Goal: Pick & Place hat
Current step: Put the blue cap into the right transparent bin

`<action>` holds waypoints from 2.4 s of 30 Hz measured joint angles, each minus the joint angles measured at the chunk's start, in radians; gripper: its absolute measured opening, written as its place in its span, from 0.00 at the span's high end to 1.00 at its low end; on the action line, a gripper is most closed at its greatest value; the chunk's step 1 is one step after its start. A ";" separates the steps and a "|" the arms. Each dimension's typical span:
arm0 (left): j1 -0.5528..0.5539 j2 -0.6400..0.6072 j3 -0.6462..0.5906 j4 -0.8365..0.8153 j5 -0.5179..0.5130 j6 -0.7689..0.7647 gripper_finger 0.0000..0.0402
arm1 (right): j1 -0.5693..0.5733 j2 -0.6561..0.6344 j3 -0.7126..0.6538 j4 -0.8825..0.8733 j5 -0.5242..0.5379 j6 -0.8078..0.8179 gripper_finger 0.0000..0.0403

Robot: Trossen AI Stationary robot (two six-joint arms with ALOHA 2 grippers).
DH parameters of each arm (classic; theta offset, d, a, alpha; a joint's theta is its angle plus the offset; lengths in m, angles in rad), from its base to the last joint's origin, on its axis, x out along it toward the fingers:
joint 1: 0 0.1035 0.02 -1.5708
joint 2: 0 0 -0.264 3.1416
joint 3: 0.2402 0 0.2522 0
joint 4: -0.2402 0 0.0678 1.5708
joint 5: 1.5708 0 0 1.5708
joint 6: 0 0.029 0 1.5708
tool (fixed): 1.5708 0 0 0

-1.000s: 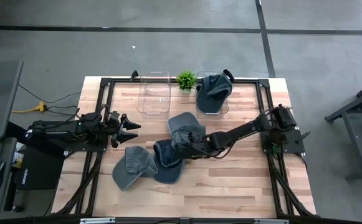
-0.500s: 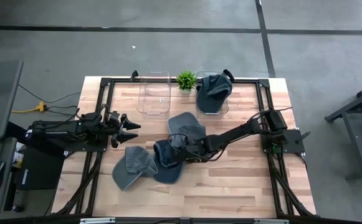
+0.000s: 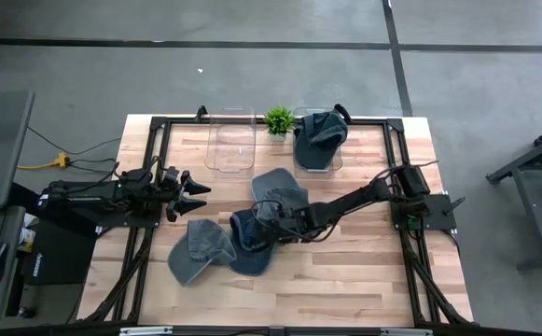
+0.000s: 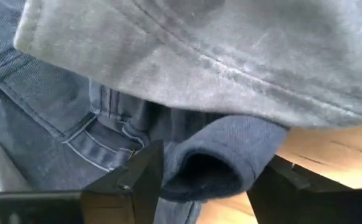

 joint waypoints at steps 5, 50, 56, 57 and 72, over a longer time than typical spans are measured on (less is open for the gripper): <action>0.000 0.000 0.000 0.000 0.000 0.000 0.34 | 0.000 0.000 0.000 -0.001 0.004 -0.004 0.59; 0.000 0.000 0.000 0.000 0.000 0.000 0.34 | 0.003 -0.047 0.000 -0.004 -0.047 -0.114 0.97; 0.000 0.000 0.000 0.000 0.000 0.000 0.34 | 0.015 -0.060 0.000 -0.018 -0.044 -0.118 0.97; 0.000 0.000 0.000 0.000 0.000 0.000 0.34 | 0.020 -0.060 0.000 -0.015 -0.046 -0.118 0.97; 0.000 0.000 0.000 0.001 0.000 0.000 0.34 | 0.090 -0.061 0.000 -0.038 -0.032 -0.323 0.97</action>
